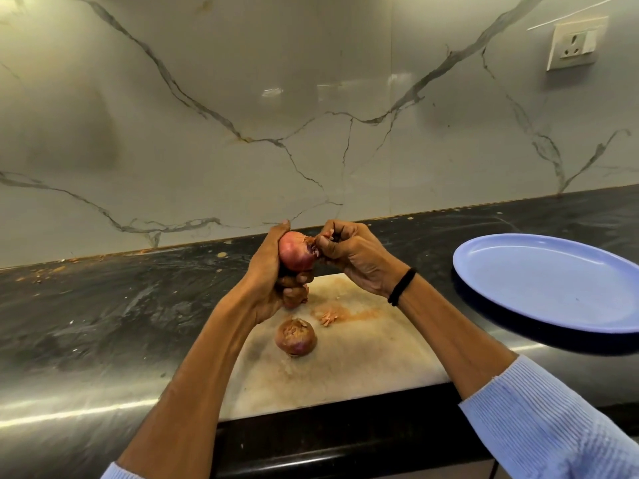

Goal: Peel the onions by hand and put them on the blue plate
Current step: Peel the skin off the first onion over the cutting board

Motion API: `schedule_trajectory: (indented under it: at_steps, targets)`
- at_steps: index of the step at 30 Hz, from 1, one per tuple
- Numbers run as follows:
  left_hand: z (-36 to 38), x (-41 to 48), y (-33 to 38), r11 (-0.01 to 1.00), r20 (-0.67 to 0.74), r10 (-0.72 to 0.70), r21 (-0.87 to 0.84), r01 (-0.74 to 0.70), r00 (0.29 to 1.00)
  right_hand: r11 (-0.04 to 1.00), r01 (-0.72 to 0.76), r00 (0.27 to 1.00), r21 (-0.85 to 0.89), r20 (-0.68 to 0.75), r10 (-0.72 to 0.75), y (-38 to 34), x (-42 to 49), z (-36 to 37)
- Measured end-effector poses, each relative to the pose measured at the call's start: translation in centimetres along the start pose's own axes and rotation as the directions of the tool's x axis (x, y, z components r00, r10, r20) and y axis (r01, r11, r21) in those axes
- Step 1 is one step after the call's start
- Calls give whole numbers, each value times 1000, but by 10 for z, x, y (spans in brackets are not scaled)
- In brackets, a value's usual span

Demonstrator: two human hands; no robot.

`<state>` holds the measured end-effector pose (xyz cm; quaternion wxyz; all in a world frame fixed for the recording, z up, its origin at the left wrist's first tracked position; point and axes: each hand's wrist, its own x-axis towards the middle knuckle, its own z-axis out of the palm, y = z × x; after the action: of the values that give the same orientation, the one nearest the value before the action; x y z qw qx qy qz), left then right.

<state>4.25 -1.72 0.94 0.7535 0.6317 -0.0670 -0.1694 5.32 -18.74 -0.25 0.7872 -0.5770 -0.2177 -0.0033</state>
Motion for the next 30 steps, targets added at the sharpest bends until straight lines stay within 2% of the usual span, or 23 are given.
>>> schedule_trajectory:
  at_steps: [2, 5, 8, 11, 17, 25, 30]
  targets:
    - [1, 2, -1, 981, -59, 145, 140, -135, 988, 997, -6, 993, -82, -115, -3, 3, 1, 4]
    - [5, 2, -7, 898, -61, 333, 326, -296, 941, 985, -10, 976, -174, -217, -29, 5, 4, 4]
    - [4, 7, -13, 765, -44, 496, 494, -413, 867, 980, -4, 972, -198, -233, -43, 5, 4, 3]
    - [1, 8, -14, 666, -32, 591, 582, -466, 806, 982, 18, 983, -185, -178, -51, 4, 2, 5]
    - [-1, 5, -8, 653, -88, 631, 597, -467, 771, 997, 14, 994, -74, -103, -21, 5, 0, 7]
    - [0, 5, -11, 788, -131, 529, 441, -429, 838, 996, -28, 998, 84, -58, 33, 3, -4, 8]
    - [4, 4, -10, 838, -174, 490, 363, -406, 854, 988, -30, 999, 152, -18, 33, 2, -4, 7]
